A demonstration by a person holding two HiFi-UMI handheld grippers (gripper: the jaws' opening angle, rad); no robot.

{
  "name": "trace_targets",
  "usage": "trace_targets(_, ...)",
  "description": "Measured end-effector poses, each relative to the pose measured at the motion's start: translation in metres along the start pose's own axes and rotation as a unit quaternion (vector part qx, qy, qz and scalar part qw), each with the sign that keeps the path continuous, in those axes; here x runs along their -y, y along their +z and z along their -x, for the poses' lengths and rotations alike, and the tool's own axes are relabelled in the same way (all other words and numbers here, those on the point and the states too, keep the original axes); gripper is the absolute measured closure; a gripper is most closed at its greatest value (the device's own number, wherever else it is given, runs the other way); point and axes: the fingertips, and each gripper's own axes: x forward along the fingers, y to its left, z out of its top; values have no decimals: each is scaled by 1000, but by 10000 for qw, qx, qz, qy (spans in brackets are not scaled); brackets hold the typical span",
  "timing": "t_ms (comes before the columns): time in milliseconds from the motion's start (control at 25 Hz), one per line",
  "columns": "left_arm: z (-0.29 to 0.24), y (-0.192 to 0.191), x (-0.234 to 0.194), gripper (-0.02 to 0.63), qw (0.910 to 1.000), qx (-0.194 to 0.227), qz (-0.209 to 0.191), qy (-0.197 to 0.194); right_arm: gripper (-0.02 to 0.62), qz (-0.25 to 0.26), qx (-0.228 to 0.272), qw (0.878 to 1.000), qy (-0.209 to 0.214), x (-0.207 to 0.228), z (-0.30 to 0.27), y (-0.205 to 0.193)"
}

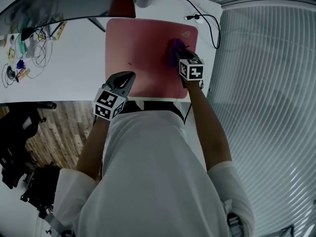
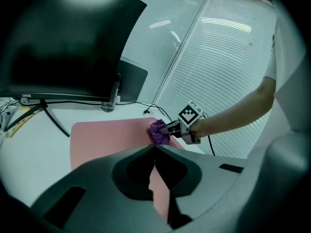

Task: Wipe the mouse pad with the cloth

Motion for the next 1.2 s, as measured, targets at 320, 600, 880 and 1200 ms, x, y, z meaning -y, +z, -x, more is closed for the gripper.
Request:
trace_targets(320,-13,9,15,588,9999,-12,-103,-47,474,-47,-7,9998,-208,38,16,-9)
trace_targets(600,-22,16,24,588,9998,-25,-185,-74,474,-266,92,9985,-464,67,29,-16)
trace_targets(880,-25,19,27,588,9999,14,-105,-43,474,-345,449,9959,-710,85,48,7)
trace_targets(1200,-11,19,15,588,9997,124,-3,205,472,-150,441,9937,-1021,107,34,53)
